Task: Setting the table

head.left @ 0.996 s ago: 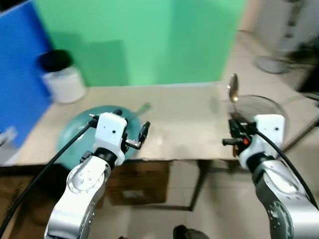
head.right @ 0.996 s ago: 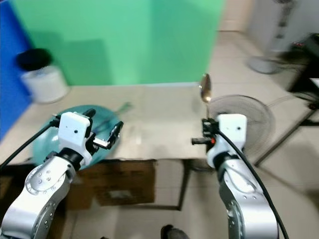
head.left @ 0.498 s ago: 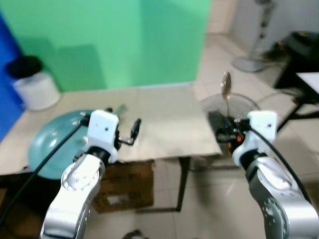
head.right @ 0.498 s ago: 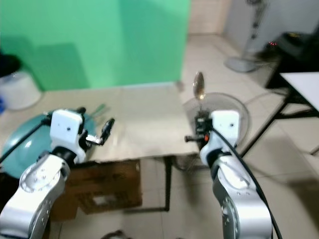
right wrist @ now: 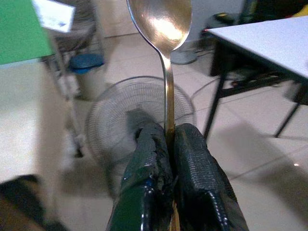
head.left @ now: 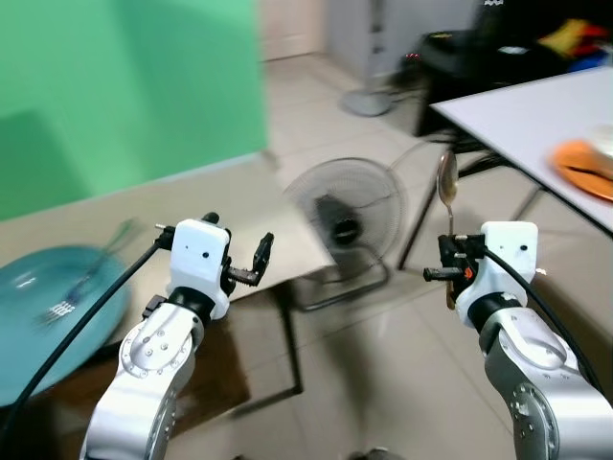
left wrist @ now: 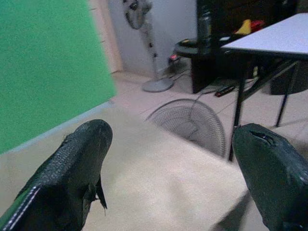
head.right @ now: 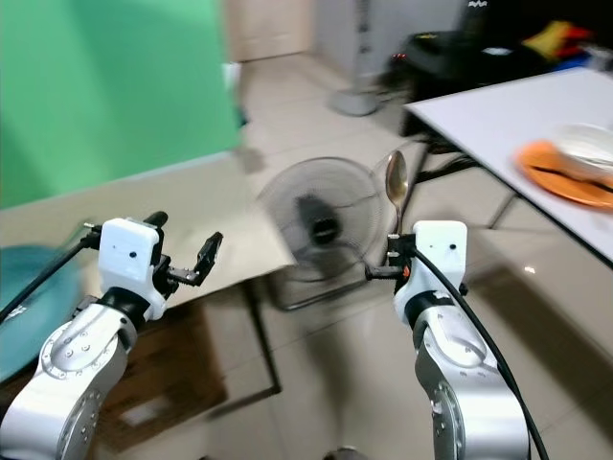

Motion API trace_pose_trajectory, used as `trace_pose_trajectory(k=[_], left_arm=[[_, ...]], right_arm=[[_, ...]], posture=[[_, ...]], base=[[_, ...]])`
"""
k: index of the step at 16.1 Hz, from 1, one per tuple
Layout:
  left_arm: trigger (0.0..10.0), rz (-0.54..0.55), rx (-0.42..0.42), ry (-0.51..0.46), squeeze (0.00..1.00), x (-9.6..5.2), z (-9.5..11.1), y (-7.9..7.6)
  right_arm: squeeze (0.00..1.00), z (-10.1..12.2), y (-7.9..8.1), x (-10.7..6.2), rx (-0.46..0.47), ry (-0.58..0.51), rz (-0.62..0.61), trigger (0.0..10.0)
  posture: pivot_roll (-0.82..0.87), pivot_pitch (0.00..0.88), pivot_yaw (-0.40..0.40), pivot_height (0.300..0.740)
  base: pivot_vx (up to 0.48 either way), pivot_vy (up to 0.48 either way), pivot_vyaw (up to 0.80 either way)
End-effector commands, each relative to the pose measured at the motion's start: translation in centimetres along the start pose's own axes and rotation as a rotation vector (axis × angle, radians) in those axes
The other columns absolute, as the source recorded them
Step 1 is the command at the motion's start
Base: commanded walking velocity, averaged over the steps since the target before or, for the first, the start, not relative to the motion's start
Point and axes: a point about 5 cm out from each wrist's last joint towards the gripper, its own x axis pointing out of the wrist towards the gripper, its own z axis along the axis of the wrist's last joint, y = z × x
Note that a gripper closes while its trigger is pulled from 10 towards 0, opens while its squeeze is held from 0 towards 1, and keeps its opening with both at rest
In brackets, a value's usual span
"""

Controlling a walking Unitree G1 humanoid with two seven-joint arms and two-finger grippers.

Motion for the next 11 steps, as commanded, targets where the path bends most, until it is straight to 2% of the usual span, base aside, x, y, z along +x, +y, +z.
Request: trace_pose_trajectory(k=[1, 8, 11], left_arm=[[10.0, -0.003, 0.0, -0.014, 0.0, 0.05, 0.29, -0.13], [10.0, 0.05, 0.002, -0.079, 0.0, 0.54, 1.17, 0.6], [10.0, 0.023, 0.009, -0.065, 0.0, 0.77, 0.85, 0.29]], right_arm=[[0.0, 0.25, -0.2, -0.2, 0.001, -0.007, -0.016, 10.0], [0.0, -0.26, -0.65, -0.47, -0.008, 0.036, -0.064, 10.0], [0.0, -0.48, -0.92, -0.66, -0.017, 0.053, -0.086, 10.0]], posture=[[0.1, 0.0, 0.025, 0.74], [0.08, 0.0, 0.027, 0.74], [0.08, 0.0, 0.043, 0.74]], base=[[0.0, 0.0, -0.8], [0.0, 0.0, -0.8], [0.0, 0.0, -0.8]])
